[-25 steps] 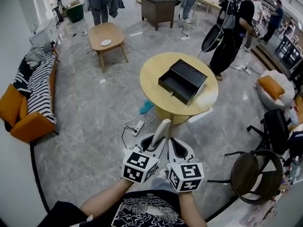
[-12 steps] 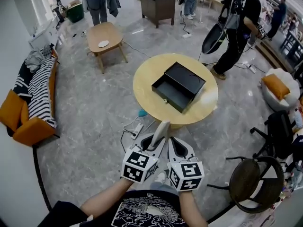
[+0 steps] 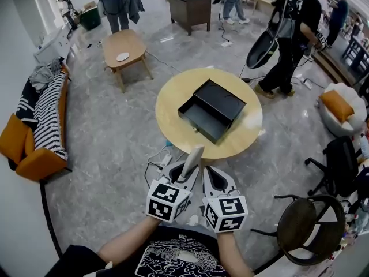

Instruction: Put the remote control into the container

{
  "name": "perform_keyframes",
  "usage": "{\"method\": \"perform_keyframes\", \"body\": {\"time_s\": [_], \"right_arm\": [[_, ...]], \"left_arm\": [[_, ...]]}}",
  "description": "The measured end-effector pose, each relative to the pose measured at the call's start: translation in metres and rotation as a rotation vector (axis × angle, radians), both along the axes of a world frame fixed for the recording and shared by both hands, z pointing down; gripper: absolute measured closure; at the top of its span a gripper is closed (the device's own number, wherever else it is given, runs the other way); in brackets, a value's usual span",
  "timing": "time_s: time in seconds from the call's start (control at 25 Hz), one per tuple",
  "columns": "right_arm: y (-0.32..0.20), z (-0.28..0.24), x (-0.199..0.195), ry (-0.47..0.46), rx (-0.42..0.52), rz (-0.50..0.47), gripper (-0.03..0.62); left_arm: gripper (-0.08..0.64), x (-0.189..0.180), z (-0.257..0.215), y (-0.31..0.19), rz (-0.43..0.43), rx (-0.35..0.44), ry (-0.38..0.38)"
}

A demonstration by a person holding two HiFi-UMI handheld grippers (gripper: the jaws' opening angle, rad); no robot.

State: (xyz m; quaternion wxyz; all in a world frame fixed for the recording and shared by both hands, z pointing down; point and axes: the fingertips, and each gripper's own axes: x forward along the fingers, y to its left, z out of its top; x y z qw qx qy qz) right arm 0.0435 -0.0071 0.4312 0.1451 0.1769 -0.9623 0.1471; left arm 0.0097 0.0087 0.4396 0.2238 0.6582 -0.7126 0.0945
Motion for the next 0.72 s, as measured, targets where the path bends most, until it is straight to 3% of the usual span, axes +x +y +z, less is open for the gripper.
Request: {"method": "perform_keyframes", "body": {"time_s": [0.36,0.72], "right_arm": [[-0.024,0.002,-0.018,0.006,0.012,0.004,0.569],[-0.064,0.009,-0.045,0.021,0.014,0.071,0.569]], "left_arm": [[0.448,-0.016,0.009,-0.024,0.011,-0.004,0.007],[0.448,-0.044,0.016,-0.067,0.096,-0.011,-0.009]]}}
